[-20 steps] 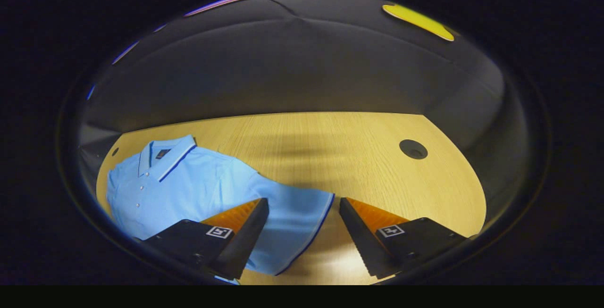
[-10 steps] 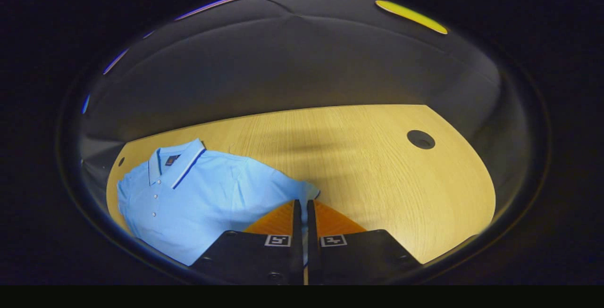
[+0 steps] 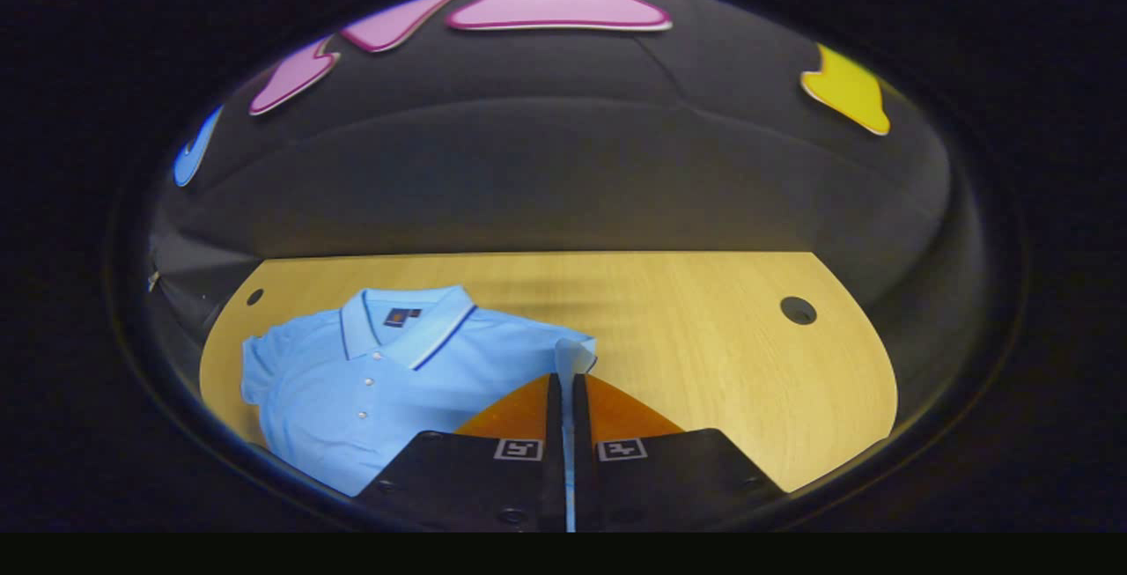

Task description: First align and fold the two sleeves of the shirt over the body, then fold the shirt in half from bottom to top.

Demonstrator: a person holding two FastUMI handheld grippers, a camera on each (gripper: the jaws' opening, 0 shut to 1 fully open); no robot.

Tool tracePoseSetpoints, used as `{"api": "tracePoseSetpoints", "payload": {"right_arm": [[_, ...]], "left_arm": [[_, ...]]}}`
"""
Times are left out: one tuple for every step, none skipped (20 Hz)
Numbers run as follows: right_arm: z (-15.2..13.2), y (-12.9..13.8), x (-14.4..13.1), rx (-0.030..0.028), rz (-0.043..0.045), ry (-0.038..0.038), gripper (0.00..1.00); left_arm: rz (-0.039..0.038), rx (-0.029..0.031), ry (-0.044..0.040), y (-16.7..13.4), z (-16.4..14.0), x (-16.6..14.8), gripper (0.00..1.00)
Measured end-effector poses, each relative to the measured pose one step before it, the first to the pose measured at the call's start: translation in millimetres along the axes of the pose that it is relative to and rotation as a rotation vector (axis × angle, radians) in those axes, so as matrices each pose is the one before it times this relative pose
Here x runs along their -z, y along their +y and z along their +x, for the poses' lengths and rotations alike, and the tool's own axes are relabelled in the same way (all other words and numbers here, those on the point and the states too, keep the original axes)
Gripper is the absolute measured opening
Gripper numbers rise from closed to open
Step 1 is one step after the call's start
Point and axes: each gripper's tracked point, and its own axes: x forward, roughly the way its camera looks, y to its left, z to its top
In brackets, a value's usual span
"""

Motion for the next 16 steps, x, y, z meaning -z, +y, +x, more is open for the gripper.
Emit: {"api": "tracePoseSetpoints", "payload": {"right_arm": [[-1.99,19.71,-0.83,-0.02112,-0.02272,-0.00115,0.08],[-1.59,22.13,-0.04,-0.02680,-0.02141,-0.00362,0.08],[-2.22,24.82,1.46,-0.03774,-0.01933,0.00034,0.08],[-1.70,29.71,5.08,-0.04915,-0.01581,0.00567,0.19],[-3.52,26.64,5.60,-0.05209,-0.01370,0.01357,0.30],[-1.92,25.38,5.83,-0.04882,-0.01020,0.00906,0.41],[-3.61,15.94,4.04,-0.02682,-0.00861,-0.00539,0.59],[-7.99,7.13,-0.23,-0.01132,0.00003,-0.01730,0.77],[-12.47,4.30,-2.59,0.00268,-0.00456,-0.02020,0.95],[-11.55,-2.06,0.53,0.00254,-0.00528,-0.01490,0.99],[-10.04,-6.12,-1.20,0.00773,-0.01157,-0.01760,0.98],[-16.98,-12.11,-1.65,0.01641,-0.01990,-0.02219,0.98],[-11.42,-8.60,0.00,0.01276,-0.01571,-0.00944,0.98],[-9.49,-8.68,1.60,0.00637,-0.01115,-0.00044,0.98],[-12.52,-11.00,3.95,0.00622,0.01140,0.00358,0.98],[-7.89,-6.18,0.00,0.00481,0.02526,0.00031,0.98]], "left_arm": [[-0.03580,0.01754,0.00288,0.02,1.32,2.37,0.97],[-0.02742,0.00270,0.00383,4.42,2.42,2.91,0.97],[-0.01829,-0.00605,0.00094,6.88,2.39,2.01,0.97],[-0.01014,-0.00510,-0.00204,6.87,3.25,1.16,0.97],[0.00015,-0.00345,-0.00325,6.64,4.27,0.74,0.97],[0.00732,-0.00712,-0.00092,8.17,6.25,1.82,0.97],[0.00809,-0.01025,0.00218,13.15,11.51,2.29,0.97],[-0.00136,-0.00159,0.00408,7.06,9.11,1.94,0.97],[-0.00863,-0.00332,0.00718,9.10,13.94,4.70,0.97],[-0.00686,-0.00012,0.00398,5.82,13.22,4.05,0.97],[-0.00414,-0.00261,0.00589,5.72,14.41,3.86,0.97],[0.00305,-0.00666,0.02631,6.44,21.44,8.60,0.97],[0.00926,-0.00547,0.02632,6.49,24.05,10.67,0.97],[0.00574,0.01134,0.01225,0.25,19.29,6.03,0.97],[0.01064,0.00997,0.00823,0.67,22.93,4.82,0.97],[0.01189,-0.00420,0.00455,3.29,17.11,1.03,0.97]]}}
